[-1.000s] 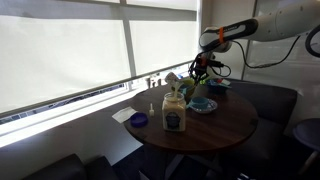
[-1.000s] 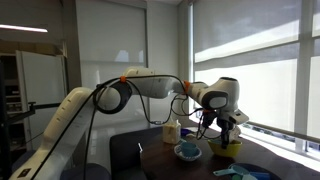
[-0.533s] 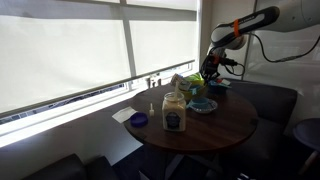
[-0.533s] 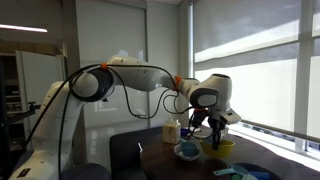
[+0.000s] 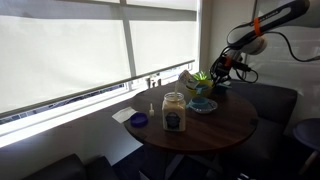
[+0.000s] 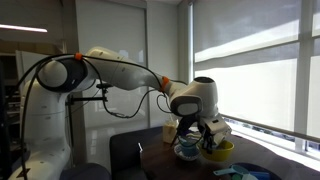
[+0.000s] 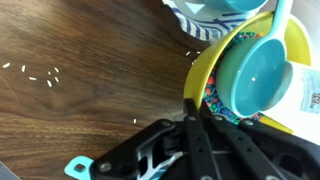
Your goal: Move the yellow bowl forward
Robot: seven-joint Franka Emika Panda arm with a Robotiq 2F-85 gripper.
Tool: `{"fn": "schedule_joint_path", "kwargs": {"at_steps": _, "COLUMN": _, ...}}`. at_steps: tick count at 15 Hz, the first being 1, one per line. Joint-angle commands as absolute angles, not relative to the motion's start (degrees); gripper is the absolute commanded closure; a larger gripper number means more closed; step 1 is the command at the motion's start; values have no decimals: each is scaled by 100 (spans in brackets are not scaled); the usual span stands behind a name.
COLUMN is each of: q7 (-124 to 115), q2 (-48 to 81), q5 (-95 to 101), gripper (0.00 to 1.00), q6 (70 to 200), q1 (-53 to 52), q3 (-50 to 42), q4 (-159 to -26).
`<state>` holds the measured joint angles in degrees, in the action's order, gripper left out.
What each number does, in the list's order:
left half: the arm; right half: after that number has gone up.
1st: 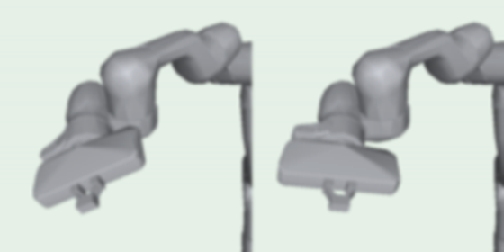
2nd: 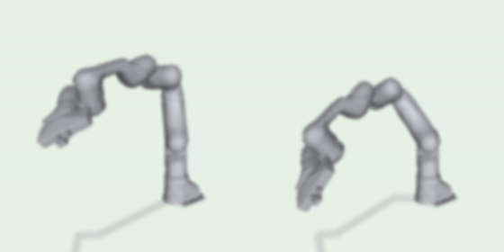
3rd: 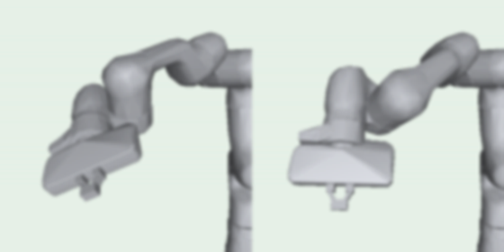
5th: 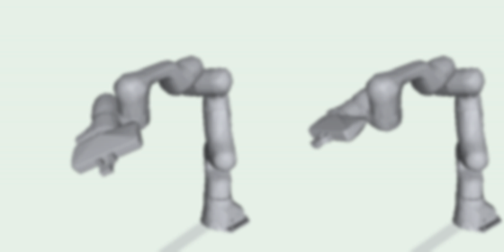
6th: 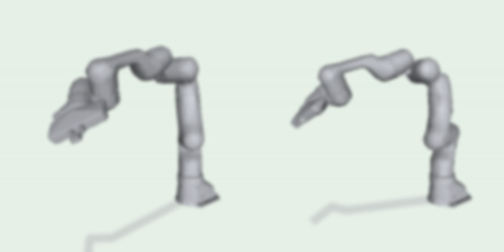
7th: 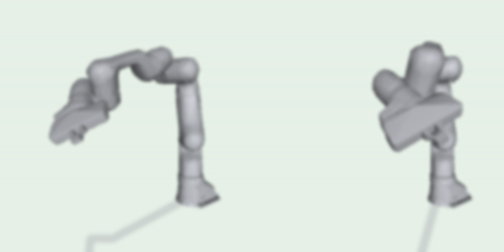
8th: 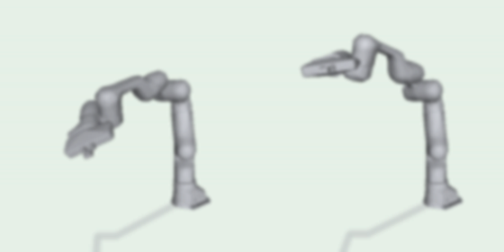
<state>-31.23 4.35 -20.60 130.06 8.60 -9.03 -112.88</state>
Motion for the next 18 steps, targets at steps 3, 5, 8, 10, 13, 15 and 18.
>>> {"fn": "schedule_joint_path", "kwargs": {"at_steps": 3, "q7": -3905, "q2": -491, "q5": -2232, "gripper": 97, "q6": 14204, "q1": 782, "q3": -831, "q4": -12595}}
{"fn": "schedule_joint_path", "kwargs": {"at_steps": 5, "q7": -4353, "q2": -608, "q5": -2221, "gripper": 97, "q6": 14704, "q1": 759, "q3": -778, "q4": -12908}}
{"fn": "schedule_joint_path", "kwargs": {"at_steps": 8, "q7": -4863, "q2": -736, "q5": -2218, "gripper": 98, "q6": 15205, "q1": 741, "q3": -677, "q4": -13242}}
{"fn": "schedule_joint_path", "kwargs": {"at_steps": 10, "q7": -5153, "q2": -811, "q5": -2131, "gripper": 97, "q6": 15390, "q1": 737, "q3": -606, "q4": -13430}}
{"fn": "schedule_joint_path", "kwargs": {"at_steps": 13, "q7": -5164, "q2": -976, "q5": -2099, "gripper": 97, "q6": 15365, "q1": 689, "q3": -503, "q4": -13654}}
{"fn": "schedule_joint_path", "kwargs": {"at_steps": 15, "q7": -5102, "q2": -1139, "q5": -2094, "gripper": 97, "q6": 15315, "q1": 664, "q3": -451, "q4": -13819}}
{"fn": "schedule_joint_path", "kwargs": {"at_steps": 18, "q7": -5377, "q2": -1512, "q5": -1769, "gripper": 97, "q6": 15400, "q1": 777, "q3": -355, "q4": -14217}}
